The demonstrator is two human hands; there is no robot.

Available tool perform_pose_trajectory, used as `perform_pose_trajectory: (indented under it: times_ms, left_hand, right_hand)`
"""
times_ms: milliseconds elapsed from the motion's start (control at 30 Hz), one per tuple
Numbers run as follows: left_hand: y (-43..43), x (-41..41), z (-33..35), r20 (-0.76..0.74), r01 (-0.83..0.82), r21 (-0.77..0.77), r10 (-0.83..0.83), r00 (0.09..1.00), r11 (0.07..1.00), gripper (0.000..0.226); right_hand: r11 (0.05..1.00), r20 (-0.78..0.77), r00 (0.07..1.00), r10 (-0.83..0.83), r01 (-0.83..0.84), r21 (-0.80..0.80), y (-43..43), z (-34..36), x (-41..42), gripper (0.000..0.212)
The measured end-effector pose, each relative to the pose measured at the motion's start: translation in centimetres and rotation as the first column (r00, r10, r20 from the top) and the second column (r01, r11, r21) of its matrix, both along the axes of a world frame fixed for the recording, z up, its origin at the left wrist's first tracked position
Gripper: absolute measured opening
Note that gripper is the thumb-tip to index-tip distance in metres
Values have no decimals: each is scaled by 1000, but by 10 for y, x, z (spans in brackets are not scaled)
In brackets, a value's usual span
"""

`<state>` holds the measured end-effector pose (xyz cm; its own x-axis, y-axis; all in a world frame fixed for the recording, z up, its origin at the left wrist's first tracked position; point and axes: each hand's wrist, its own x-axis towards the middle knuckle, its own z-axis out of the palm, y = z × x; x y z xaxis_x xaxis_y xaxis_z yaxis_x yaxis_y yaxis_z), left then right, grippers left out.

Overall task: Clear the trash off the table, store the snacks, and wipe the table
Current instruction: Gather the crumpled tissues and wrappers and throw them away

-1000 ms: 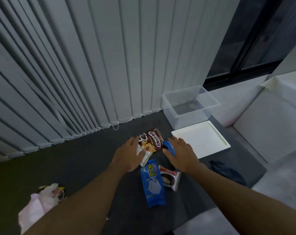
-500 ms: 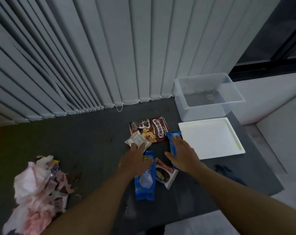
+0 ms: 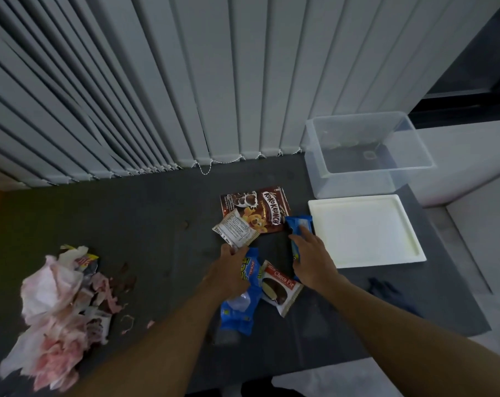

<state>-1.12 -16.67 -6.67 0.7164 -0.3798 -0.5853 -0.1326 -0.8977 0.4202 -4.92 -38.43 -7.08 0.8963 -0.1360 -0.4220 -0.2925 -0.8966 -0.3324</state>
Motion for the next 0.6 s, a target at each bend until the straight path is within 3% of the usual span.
perform_pose_trajectory:
  times_ms: [267, 600]
  left_hand:
    - [3, 8, -7, -33, 41, 4, -40, 999, 999, 94]
    - [13, 8, -3, -4, 24, -59, -25, 1000, 998, 93]
  right_hand:
    - [994, 13, 995, 103, -104, 35, -8, 4, -4, 67]
    - [998, 22, 998, 67, -66, -18, -1, 3, -2, 64]
